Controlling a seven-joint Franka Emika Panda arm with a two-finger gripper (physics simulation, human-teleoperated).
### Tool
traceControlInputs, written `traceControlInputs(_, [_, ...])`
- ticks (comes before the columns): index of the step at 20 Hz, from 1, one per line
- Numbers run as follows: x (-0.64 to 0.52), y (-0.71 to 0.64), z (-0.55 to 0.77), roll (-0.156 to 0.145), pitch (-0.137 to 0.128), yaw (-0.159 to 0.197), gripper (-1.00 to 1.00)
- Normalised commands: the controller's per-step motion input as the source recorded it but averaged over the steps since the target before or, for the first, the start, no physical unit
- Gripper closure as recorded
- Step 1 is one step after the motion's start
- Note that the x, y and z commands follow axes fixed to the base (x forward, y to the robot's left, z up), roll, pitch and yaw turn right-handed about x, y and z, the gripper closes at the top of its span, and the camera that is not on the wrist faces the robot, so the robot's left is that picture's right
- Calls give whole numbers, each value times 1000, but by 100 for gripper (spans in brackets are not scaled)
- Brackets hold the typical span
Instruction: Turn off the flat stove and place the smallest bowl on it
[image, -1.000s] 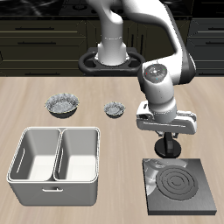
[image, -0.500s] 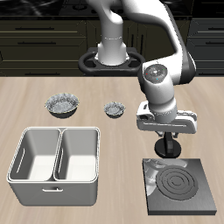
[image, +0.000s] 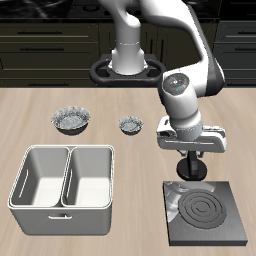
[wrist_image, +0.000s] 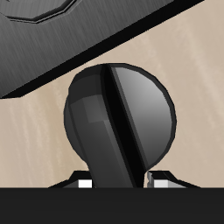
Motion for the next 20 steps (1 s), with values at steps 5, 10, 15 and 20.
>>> traceControlInputs(5, [-13, 110, -75, 53, 34, -76, 100])
traceControlInputs(10, [-64, 67, -6, 27, 15, 9, -100])
traceControlInputs(15, [-1, -19, -2, 14, -4, -6, -100])
traceControlInputs(20, [-6, -16, 32, 1, -13, 8, -100])
